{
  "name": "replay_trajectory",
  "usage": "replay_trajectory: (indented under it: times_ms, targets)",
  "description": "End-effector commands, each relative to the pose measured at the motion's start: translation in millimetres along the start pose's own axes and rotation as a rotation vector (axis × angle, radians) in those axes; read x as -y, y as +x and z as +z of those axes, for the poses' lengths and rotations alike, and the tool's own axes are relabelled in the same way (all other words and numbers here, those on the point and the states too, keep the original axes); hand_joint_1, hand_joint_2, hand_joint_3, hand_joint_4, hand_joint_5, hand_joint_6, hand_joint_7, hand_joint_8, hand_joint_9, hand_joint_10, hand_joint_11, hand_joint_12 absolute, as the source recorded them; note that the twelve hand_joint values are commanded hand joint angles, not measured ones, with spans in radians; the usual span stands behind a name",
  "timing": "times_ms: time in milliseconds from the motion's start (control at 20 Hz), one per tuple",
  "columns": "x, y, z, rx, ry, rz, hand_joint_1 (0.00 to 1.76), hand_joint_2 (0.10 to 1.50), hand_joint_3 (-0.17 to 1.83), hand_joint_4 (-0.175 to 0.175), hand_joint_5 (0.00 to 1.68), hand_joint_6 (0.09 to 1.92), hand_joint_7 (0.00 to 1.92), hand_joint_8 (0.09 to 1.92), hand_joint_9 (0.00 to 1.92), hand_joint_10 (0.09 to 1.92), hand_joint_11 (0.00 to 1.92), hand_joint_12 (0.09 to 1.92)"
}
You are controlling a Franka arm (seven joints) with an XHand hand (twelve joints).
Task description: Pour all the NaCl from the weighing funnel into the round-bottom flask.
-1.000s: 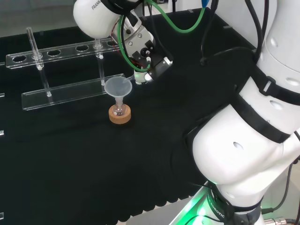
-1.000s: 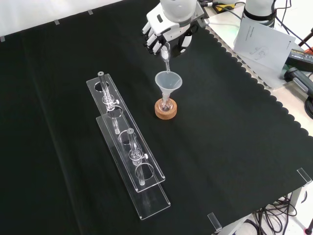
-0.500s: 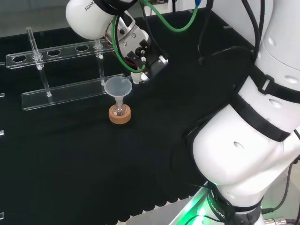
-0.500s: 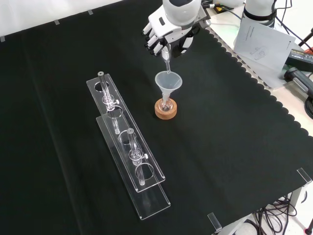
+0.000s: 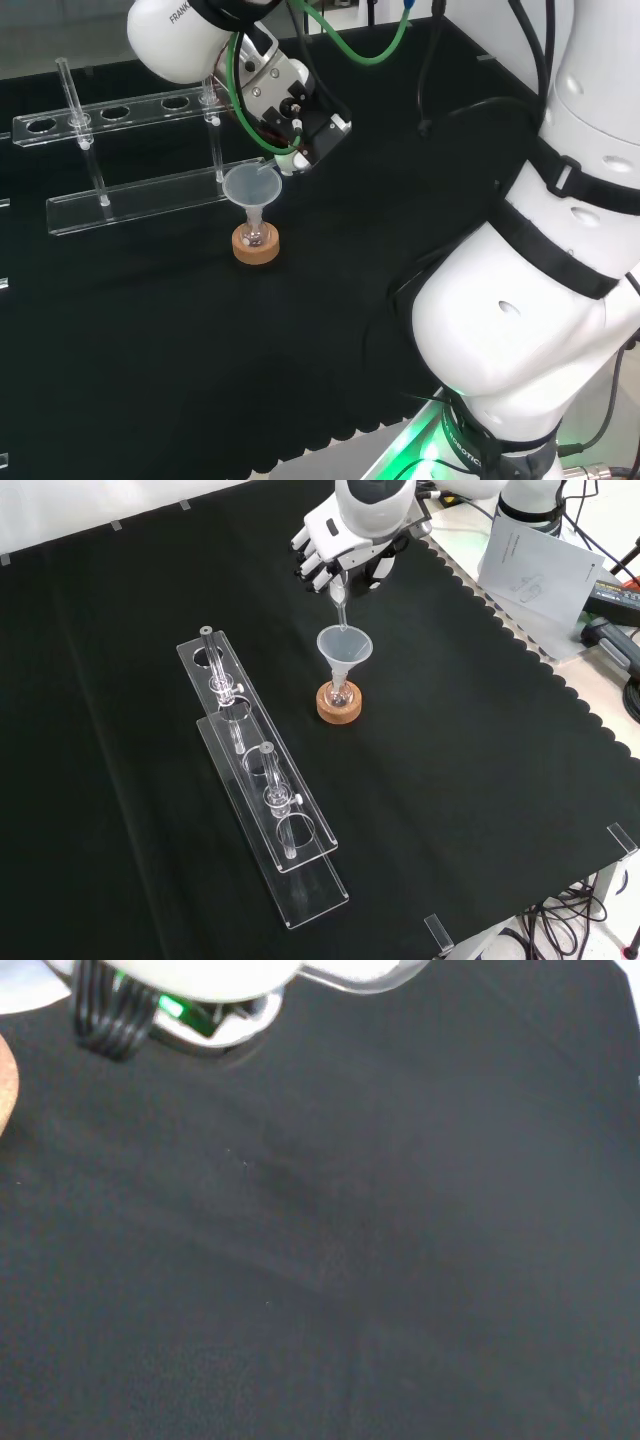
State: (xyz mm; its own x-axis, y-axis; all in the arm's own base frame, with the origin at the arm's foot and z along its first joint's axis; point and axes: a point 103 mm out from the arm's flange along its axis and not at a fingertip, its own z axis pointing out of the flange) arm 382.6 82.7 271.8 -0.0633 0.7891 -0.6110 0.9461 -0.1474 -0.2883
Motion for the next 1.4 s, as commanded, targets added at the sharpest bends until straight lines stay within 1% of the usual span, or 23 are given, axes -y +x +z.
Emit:
replay_trajectory:
  times_ms: [50, 550, 750, 1000, 1400]
  targets:
    - [-0.5, 0.8, -3.2, 0.035, -0.002, 0.006, 1.13, 0.67, 0.60, 0.175, 1.33, 0.55, 0.80, 0.61, 1.12, 0.25, 0.81, 1.04]
    - [-0.2, 7.6, -4.1, 0.083, -0.005, 0.001, 1.13, 0.67, 0.60, 0.175, 1.33, 0.55, 0.79, 0.60, 1.12, 0.25, 0.81, 1.04]
    - [-1.2, 8.9, -2.9, 0.105, 0.002, 0.003, 1.13, 0.67, 0.60, 0.175, 1.33, 0.55, 0.79, 0.60, 1.12, 0.25, 0.81, 1.04]
    - [-2.4, 6.0, -0.7, 0.095, 0.000, 0.000, 1.13, 0.67, 0.60, 0.175, 1.33, 0.55, 0.79, 0.60, 1.12, 0.25, 0.81, 1.04]
    - [-0.3, 11.8, -4.4, 0.087, -0.037, -0.008, 1.13, 0.67, 0.60, 0.175, 1.33, 0.55, 0.79, 0.60, 1.12, 0.24, 0.81, 1.03]
